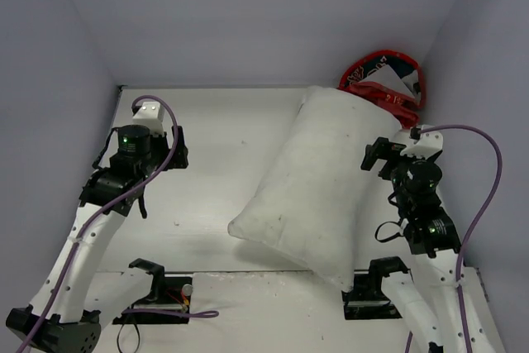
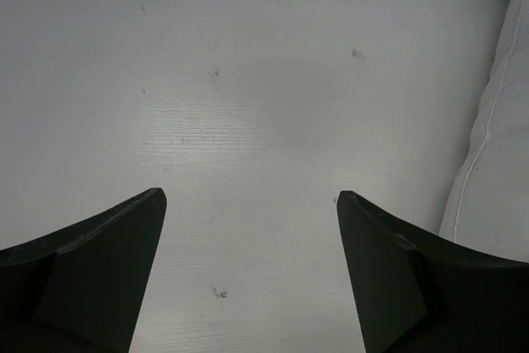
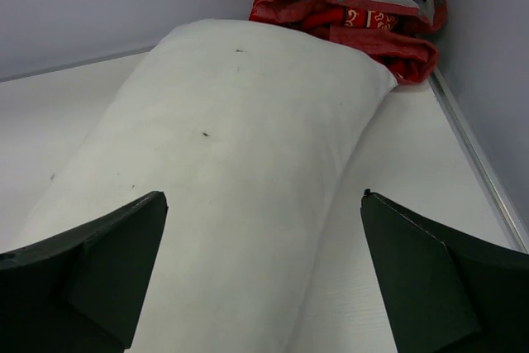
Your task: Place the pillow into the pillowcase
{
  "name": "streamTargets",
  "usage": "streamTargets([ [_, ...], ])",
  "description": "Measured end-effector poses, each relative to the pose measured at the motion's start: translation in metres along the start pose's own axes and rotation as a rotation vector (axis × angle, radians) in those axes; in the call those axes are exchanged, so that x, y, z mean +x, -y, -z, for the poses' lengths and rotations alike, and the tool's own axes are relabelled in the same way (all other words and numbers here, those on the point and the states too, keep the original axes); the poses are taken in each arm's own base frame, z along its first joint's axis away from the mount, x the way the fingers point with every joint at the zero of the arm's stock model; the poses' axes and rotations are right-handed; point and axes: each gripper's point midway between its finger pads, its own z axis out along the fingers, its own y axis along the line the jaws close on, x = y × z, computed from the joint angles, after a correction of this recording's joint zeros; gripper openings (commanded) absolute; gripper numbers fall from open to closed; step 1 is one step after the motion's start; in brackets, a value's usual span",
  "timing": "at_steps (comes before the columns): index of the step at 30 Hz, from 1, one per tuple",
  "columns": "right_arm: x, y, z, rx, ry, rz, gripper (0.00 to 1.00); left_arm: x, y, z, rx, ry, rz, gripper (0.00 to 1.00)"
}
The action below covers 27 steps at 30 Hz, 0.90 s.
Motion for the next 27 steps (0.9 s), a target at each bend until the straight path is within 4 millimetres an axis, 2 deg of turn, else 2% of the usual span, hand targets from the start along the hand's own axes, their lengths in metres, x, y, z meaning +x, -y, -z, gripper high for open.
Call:
streamTargets([
  [6, -0.002, 0.006, -0.012, 0.065, -0.024, -0.030, 1.00, -0.003, 0.003, 0.004, 0.017, 0.009, 0.007, 0.81],
  [9, -0.011, 0.008, -0.031, 0.123, -0.044, -0.050, 1.00, -0.010, 0.005, 0.008, 0.026, 0.025, 0.015, 0.81],
  [11, -0.019, 0.007, -0.051, 0.161, -0.064, -0.054, 1.00, -0.013, 0.006, 0.010, 0.029, 0.034, 0.022, 0.81],
  [15, -0.040, 0.004, -0.113, 0.206, -0.103, -0.084, 1.00, -0.013, 0.008, 0.012, 0.039, 0.033, 0.031, 0.81],
  [19, -0.049, 0.019, -0.187, 0.265, -0.131, -0.145, 1.00, -0.011, 0.009, 0.011, 0.048, 0.020, 0.035, 0.81],
  [23, -0.035, 0.038, -0.253, 0.319, -0.170, -0.167, 1.00, -0.008, 0.014, 0.011, 0.071, 0.007, 0.038, 0.81],
  [27, -0.007, 0.053, -0.314, 0.350, -0.214, -0.168, 1.00, -0.007, 0.016, 0.012, 0.083, 0.001, 0.039, 0.81],
])
